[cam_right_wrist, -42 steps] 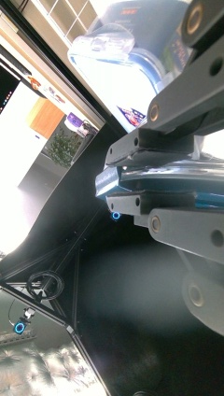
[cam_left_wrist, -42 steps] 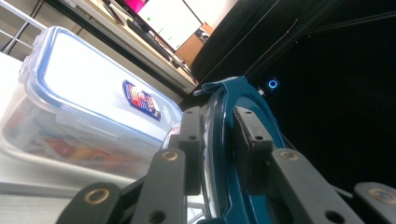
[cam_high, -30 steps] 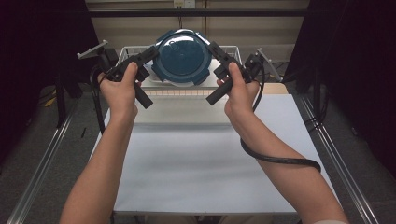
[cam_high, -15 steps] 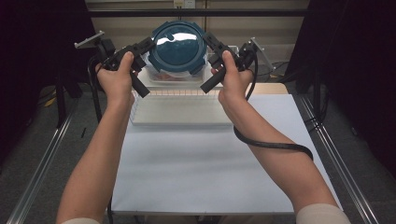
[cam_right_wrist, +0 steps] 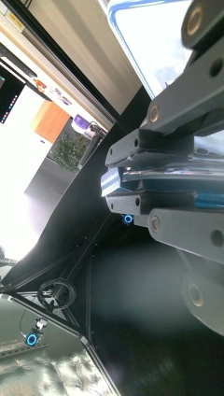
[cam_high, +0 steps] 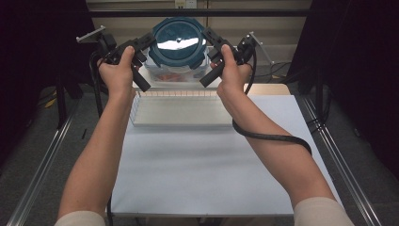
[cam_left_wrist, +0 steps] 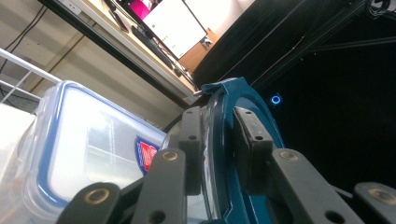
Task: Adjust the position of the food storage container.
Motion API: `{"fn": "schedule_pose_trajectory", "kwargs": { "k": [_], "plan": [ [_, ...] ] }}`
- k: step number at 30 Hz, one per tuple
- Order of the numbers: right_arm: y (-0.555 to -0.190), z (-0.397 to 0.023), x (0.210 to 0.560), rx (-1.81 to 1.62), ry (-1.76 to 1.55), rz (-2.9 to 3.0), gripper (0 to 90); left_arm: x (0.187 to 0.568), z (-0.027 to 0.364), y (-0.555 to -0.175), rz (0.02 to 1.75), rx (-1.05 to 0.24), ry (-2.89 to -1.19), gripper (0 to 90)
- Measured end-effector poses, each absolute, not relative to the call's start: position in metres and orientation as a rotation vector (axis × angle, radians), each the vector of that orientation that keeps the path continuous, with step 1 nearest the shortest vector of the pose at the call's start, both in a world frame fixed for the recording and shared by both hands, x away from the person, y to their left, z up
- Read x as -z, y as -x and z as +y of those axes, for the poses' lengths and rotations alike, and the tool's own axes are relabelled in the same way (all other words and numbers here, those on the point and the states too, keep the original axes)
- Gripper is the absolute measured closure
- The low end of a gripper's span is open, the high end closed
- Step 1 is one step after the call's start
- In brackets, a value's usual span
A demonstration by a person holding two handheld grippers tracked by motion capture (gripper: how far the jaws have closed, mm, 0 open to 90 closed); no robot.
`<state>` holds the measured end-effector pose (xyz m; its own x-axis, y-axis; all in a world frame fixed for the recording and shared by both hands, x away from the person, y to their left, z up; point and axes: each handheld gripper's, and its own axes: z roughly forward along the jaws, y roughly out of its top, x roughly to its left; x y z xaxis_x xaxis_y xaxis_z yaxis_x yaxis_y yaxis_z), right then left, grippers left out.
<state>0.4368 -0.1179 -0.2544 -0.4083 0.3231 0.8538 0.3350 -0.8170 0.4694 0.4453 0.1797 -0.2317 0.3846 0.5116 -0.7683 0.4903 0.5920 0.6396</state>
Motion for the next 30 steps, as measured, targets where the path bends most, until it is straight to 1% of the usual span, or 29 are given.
{"fn": "schedule_pose_trajectory", "kwargs": {
  "k": [16, 22, 24, 28, 30],
  "plan": [
    [-0.457, -0.11, 0.258, 2.412, 1.739, -0.929, 77.1, 0.233, 0.183, -0.467, 1.274, -0.015, -0.97, 74.7],
    [-0.466, -0.111, 0.258, 2.399, 1.767, -0.931, 76.9, 0.232, 0.182, -0.475, 1.283, -0.018, -0.984, 74.7],
    [-0.468, -0.111, 0.259, 2.385, 1.778, -0.931, 76.7, 0.231, 0.182, -0.477, 1.298, -0.001, -0.971, 74.7],
    [-0.473, -0.11, 0.263, 2.361, 1.805, -0.956, 76.2, 0.226, 0.183, -0.48, 1.296, -0.008, -0.973, 75.0],
    [-0.475, -0.109, 0.264, 2.348, 1.815, -0.943, 76.1, 0.224, 0.182, -0.482, 1.294, -0.033, -0.971, 75.0]
  ]
}}
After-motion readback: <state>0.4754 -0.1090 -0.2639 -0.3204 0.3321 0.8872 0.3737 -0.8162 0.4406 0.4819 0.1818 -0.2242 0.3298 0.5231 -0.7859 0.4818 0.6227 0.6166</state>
